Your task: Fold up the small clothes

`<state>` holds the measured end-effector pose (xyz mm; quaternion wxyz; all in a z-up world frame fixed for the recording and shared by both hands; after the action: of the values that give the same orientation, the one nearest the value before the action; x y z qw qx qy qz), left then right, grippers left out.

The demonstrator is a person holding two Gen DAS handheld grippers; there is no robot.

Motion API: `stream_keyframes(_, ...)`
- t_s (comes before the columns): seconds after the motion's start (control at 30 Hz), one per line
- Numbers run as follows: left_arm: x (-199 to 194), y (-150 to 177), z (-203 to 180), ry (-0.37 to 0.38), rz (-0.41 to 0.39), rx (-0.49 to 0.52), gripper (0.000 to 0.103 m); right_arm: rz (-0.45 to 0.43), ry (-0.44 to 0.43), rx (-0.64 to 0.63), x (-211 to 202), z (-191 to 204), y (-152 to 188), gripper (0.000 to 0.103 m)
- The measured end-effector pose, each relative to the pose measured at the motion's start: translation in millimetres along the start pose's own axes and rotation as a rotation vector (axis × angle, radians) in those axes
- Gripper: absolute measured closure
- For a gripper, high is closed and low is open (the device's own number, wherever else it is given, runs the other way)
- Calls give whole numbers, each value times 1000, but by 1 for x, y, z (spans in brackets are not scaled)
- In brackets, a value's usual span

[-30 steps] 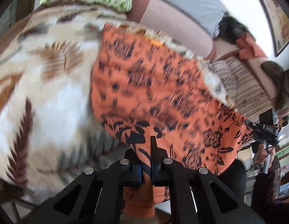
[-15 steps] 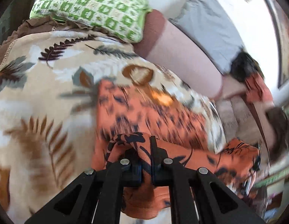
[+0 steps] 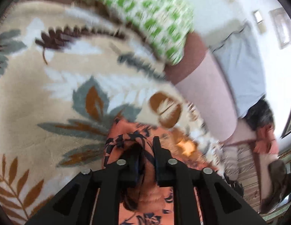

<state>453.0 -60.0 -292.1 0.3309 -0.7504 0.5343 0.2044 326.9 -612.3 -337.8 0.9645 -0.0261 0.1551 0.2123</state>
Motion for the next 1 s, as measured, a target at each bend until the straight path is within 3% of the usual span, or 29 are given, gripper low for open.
stream_keyframes(0.03, -9, 1, -5, 19, -31, 0, 80, -38, -9, -10, -15, 5, -3, 56)
stream_keyframes(0.07, -17, 2, -9, 23, -59, -7, 72, -78, -4, -11, -28, 10, -4, 22)
stream_keyframes(0.13, -37, 11, -19, -44, -146, 7, 51, -142, 39, -102, -52, 30, 4, 20)
stream_keyframes(0.17, -51, 15, -25, -84, -227, 38, 23, -113, 65, -169, -50, 42, 13, 20)
stream_keyframes(0.2, -65, 19, -31, -116, -309, 67, 7, -65, 114, -242, -45, 54, 27, 20)
stream_keyframes(0.27, -93, 27, -35, -177, -444, 92, 5, 21, 189, -367, -25, 74, 59, 24)
stream_keyframes(0.33, -106, 39, -30, -254, -448, 61, 5, 128, 244, -494, 5, 89, 102, 31)
stream_keyframes(0.4, -104, 60, -21, -357, -397, 23, 5, 253, 307, -608, 42, 95, 149, 41)
stream_keyframes(0.47, -91, 85, -13, -360, -331, -6, 5, 367, 395, -721, 77, 88, 199, 60)
stream_keyframes(0.5, -81, 98, -7, -362, -286, -6, 5, 415, 439, -774, 94, 82, 221, 63)
stream_keyframes(0.63, -38, 117, 8, -516, -138, 76, 6, 503, 527, -857, 137, 60, 268, 64)
stream_keyframes(0.7, -34, 117, 18, -555, -113, 78, 6, 506, 584, -917, 158, 60, 276, 64)
stream_keyframes(0.8, -19, 113, 33, -537, -47, 36, 6, 474, 629, -964, 197, 76, 265, 64)
stream_keyframes(0.93, -19, 104, 39, -553, -47, 55, 6, 407, 613, -857, 261, 103, 217, 64)
stream_keyframes(1.0, -21, 99, 44, -539, -42, 45, 6, 337, 584, -793, 270, 118, 196, 64)
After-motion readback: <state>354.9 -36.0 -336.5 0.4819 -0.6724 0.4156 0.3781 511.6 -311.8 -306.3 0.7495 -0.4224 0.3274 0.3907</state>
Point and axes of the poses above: each gripper's, at about its wrist camera, not at the fingertips, and x roughly the way its jaws point, z to its left, y to its underside, the point moved 8 cm from there along x, roughly the way its jaws point, and after that the axes turned 9 degrees about z, right-handed, at the moved point
